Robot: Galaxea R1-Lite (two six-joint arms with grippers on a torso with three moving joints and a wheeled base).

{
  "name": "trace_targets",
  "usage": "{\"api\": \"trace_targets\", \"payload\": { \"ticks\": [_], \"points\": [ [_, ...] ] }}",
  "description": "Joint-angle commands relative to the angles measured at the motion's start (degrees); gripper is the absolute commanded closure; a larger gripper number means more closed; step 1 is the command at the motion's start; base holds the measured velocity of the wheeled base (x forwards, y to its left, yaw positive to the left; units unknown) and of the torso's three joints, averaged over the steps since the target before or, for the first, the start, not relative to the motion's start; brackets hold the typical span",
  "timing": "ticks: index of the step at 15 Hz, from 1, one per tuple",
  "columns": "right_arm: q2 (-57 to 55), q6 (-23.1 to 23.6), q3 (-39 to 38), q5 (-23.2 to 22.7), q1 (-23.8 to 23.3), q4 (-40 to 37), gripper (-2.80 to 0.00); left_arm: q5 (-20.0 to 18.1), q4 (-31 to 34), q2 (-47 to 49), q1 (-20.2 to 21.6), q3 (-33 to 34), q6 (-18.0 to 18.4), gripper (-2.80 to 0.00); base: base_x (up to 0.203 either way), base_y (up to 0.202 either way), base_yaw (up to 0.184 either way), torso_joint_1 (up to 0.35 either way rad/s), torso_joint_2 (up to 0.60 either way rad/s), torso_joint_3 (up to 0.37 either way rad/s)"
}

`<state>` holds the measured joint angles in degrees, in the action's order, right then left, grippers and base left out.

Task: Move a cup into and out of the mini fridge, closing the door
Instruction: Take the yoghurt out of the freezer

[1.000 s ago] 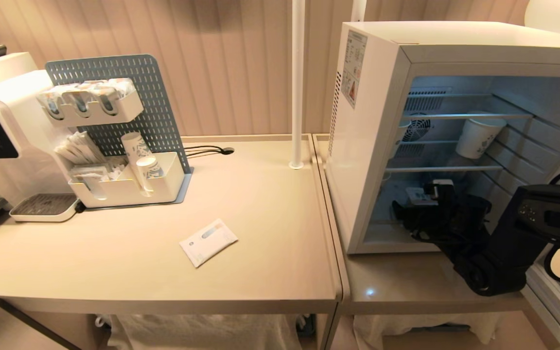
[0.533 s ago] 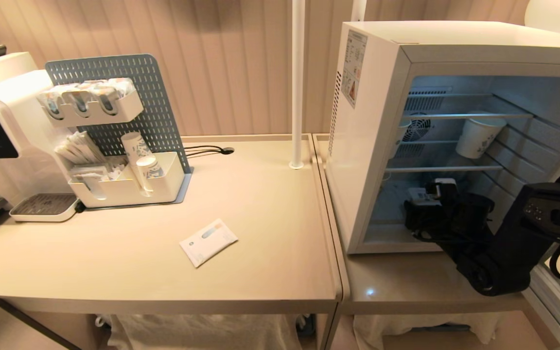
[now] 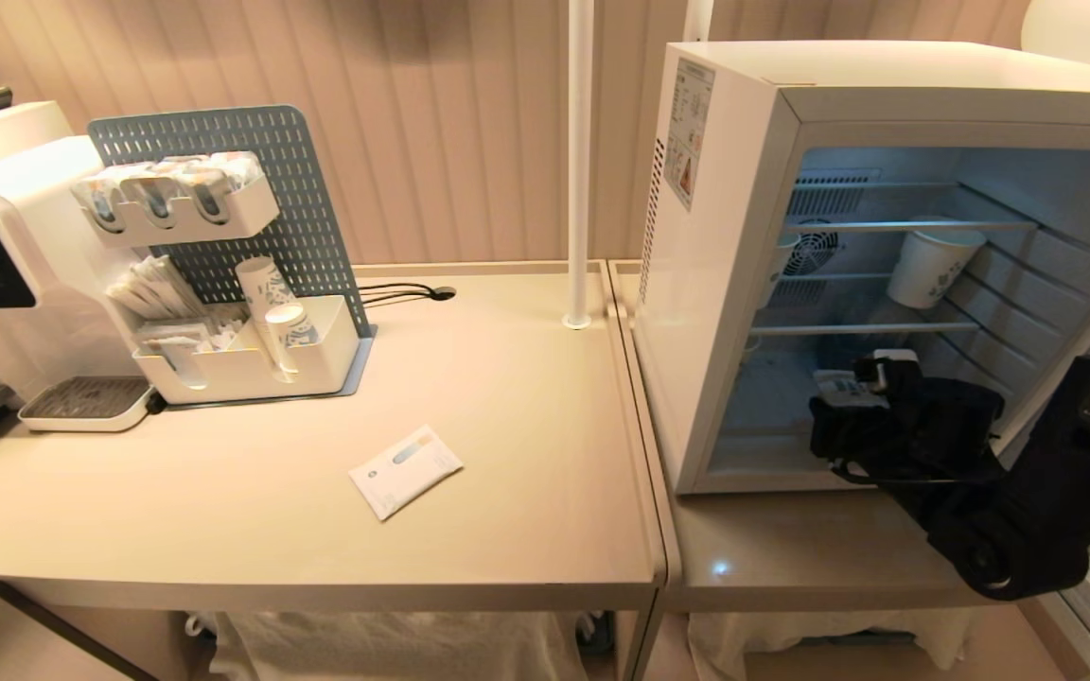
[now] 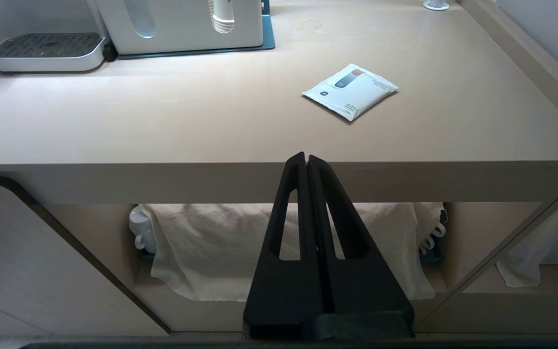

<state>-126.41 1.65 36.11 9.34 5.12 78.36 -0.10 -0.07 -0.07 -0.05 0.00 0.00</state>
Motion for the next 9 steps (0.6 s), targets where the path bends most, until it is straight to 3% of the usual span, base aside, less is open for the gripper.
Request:
{"api": "trace_targets", "payload": {
  "ticks": [1, 5, 9],
  "points": [
    [4.64, 0.01, -4.07, -0.07, 0.18, 0.51, 0.0, 0.01, -0.01, 0.07, -0.04, 0.0, 0.0, 0.0, 0.0, 0.0, 0.0, 0.0, 0.0, 0.0],
    [17.45, 0.02, -11.98, 0.81, 0.39, 0.42, 0.0, 0.01, -0.01, 0.07, -0.04, 0.0, 0.0, 0.0, 0.0, 0.0, 0.0, 0.0, 0.0, 0.0],
    [38.14, 4.24, -18.13, 8.44, 1.01, -0.53, 0.0, 0.01, -0.01, 0.07, -0.04, 0.0, 0.0, 0.0, 0.0, 0.0, 0.0, 0.0, 0.0, 0.0]
  ]
}}
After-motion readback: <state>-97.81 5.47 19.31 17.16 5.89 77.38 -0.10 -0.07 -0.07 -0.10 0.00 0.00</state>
